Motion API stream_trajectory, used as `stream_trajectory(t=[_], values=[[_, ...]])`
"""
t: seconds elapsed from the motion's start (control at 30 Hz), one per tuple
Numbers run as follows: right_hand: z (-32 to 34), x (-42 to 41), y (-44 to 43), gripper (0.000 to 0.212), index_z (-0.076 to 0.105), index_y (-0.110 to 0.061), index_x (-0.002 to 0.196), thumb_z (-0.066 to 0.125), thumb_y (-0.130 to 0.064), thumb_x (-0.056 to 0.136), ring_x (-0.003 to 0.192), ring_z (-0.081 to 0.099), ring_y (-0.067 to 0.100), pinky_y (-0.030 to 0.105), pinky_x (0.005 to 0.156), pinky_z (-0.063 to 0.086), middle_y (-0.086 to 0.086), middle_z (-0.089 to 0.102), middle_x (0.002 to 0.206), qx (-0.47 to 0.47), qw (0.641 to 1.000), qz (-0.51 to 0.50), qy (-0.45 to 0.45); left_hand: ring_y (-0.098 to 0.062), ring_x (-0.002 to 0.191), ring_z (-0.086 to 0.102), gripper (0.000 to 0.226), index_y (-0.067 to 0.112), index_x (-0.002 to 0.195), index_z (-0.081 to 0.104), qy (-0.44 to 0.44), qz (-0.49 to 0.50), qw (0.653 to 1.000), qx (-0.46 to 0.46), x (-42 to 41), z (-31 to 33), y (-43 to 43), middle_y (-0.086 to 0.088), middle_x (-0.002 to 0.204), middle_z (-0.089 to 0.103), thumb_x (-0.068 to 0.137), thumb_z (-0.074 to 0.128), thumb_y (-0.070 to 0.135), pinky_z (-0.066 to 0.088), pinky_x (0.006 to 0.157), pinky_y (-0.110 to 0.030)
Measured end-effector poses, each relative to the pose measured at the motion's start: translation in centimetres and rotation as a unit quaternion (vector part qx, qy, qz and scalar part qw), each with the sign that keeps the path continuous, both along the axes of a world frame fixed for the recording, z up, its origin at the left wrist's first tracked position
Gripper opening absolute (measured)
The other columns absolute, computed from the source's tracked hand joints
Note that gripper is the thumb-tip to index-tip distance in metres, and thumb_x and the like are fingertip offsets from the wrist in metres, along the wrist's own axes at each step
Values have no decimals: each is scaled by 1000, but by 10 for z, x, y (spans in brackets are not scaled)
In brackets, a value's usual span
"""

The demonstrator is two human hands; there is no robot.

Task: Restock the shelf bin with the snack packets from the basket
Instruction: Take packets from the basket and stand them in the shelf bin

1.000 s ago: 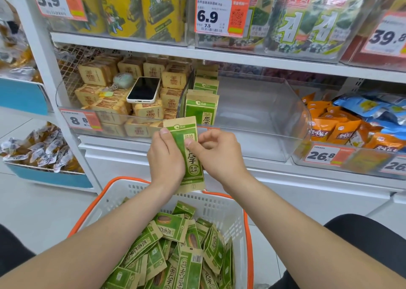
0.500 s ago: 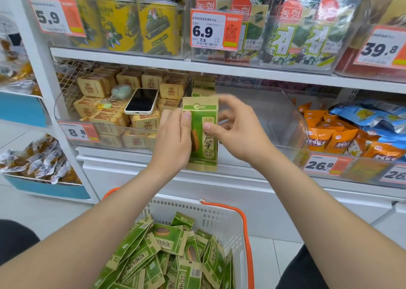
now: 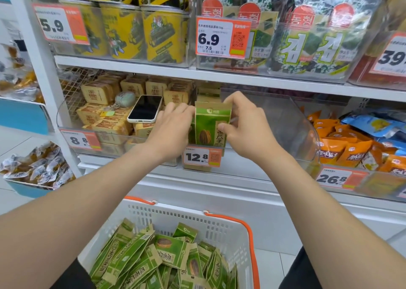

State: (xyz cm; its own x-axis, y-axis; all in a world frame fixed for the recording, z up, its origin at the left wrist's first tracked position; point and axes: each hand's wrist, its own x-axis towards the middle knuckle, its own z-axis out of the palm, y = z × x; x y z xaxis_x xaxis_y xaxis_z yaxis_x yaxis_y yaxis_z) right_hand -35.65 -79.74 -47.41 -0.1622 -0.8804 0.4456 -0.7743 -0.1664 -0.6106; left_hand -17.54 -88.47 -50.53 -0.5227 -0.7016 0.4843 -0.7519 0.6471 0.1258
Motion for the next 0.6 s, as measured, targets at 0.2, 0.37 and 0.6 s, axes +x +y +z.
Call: stream_trajectory(t=[0.2, 0.37, 0.6], values=[[-8, 2, -12, 31, 50, -26, 113, 70, -11, 95, 109, 49, 27, 35, 71, 32, 1, 66, 105, 58, 998, -26, 10, -7, 95, 64, 23, 28, 107, 76, 163, -21, 984, 63, 1, 6, -20, 15, 97, 74, 101, 65, 9, 56, 97, -44], [-21, 32, -16, 34, 43, -14, 125, 62, -9, 97, 85, 51, 35, 41, 66, 41, 11, 62, 103, 130, 955, -51, 261, 6, 90, 70, 18, 27, 100, 81, 258, -29, 960, 106, -1, 11, -25, 19, 91, 75, 98, 73, 11, 53, 94, -15], [-15, 44, -11, 43, 28, -17, 120, 53, -31, 87, 77, 59, 39, 44, 66, 49, 8, 59, 88, 82, 989, -83, 94, 5, 80, 63, 24, 28, 105, 77, 240, -17, 960, 143, 1, 15, -19, 18, 88, 69, 106, 56, 18, 42, 72, -7]])
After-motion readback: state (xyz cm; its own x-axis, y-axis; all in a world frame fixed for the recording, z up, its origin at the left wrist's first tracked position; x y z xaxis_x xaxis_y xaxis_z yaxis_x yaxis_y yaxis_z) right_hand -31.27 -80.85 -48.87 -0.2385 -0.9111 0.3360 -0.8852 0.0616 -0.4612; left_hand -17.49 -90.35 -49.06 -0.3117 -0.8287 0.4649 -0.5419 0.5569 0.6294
